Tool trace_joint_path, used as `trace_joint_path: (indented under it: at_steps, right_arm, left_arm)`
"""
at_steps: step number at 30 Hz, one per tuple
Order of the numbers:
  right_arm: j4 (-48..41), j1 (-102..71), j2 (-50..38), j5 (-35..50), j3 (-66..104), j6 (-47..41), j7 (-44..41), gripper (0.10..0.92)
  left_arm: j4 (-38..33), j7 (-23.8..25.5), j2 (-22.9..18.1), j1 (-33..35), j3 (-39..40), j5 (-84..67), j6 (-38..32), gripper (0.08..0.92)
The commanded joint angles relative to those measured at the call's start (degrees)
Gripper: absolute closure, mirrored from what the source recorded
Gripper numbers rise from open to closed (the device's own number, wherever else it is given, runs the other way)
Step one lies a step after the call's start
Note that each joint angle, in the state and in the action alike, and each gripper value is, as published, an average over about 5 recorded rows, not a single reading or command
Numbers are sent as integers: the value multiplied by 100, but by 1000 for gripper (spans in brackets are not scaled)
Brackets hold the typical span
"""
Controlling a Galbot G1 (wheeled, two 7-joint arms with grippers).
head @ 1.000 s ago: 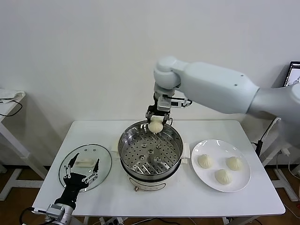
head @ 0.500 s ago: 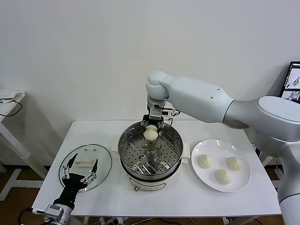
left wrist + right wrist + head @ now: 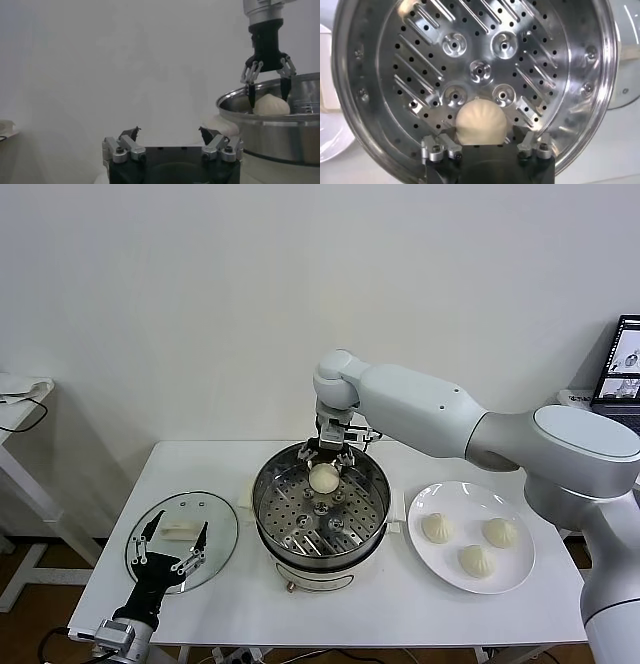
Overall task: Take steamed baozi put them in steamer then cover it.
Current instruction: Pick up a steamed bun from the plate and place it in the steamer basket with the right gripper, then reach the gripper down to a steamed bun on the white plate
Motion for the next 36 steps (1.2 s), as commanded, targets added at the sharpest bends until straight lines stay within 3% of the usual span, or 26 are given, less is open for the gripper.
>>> trace_joint_path:
  at_steps: [1, 10, 19, 25, 36]
  right_arm:
    - [556, 443, -524, 598, -15, -322, 5, 203]
    - [2027, 1757, -2492, 2276, -712, -1833, -325, 203]
    - [2598, 1379, -4114, 2594, -1129, -4171, -222, 203]
    - [2511, 427, -4474, 2371, -818, -5038, -149, 203]
    - [1684, -1492, -4190, 2051, 695, -5351, 313, 203]
  left_arm:
    - [-8, -4, 4, 9, -7, 0, -6, 177]
    - [-101, -28, -9, 60, 50, 10, 11, 177]
    - [-200, -40, -10, 136, 98, 44, 6, 177]
    - [-239, -45, -50, 165, 134, 80, -24, 177]
    - [-213, -66, -85, 141, 233, 172, -31, 177]
